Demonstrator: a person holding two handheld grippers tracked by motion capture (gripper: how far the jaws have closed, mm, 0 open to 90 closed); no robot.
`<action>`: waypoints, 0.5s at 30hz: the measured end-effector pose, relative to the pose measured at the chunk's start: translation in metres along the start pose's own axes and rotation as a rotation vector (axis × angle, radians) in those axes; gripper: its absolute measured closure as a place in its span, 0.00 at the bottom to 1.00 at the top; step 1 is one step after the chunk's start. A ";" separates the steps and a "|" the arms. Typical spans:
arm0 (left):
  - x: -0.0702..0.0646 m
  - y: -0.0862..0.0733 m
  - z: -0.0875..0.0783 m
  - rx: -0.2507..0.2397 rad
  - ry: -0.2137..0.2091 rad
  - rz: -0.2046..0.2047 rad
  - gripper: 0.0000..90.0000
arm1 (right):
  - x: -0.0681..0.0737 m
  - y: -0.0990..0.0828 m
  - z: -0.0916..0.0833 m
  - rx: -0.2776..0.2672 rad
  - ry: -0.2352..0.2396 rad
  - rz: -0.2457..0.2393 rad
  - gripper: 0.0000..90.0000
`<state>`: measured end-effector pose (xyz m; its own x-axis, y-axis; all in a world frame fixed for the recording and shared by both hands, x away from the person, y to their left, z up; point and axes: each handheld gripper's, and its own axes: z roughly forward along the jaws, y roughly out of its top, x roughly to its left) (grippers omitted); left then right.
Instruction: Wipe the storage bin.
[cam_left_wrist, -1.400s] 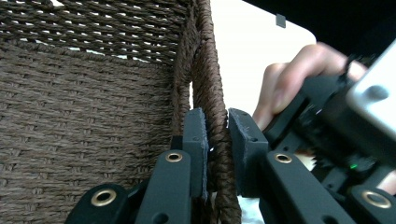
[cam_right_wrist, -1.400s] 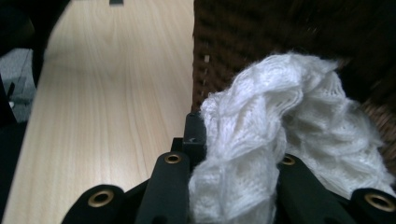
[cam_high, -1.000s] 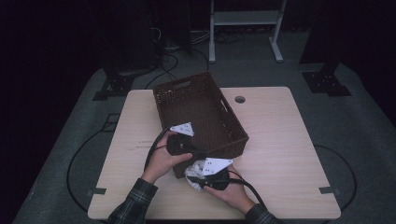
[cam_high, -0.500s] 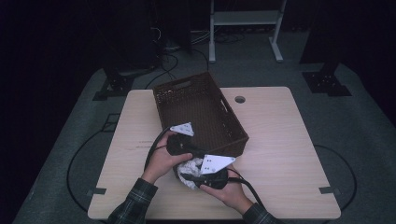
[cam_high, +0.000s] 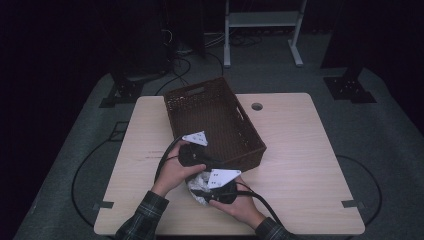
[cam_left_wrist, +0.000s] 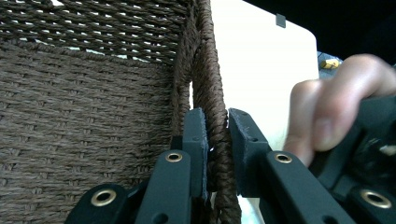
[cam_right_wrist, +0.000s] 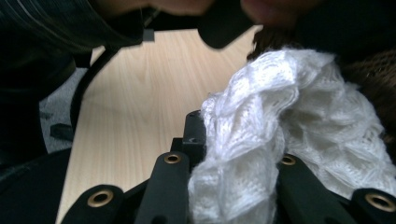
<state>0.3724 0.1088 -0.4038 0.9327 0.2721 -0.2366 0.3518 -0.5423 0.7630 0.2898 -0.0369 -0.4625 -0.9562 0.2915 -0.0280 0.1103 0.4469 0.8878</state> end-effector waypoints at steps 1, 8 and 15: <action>0.000 0.000 0.000 0.000 0.000 -0.001 0.86 | 0.000 -0.002 0.002 0.006 0.001 0.001 0.84; 0.000 0.000 0.000 0.002 0.000 0.002 0.86 | -0.003 -0.016 0.012 0.061 0.014 0.027 0.84; 0.000 0.000 0.000 0.001 0.000 0.002 0.86 | -0.002 -0.014 -0.001 0.047 0.014 0.021 0.84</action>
<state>0.3724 0.1090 -0.4038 0.9335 0.2706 -0.2351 0.3498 -0.5435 0.7630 0.2903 -0.0448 -0.4739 -0.9571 0.2897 -0.0028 0.1429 0.4805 0.8653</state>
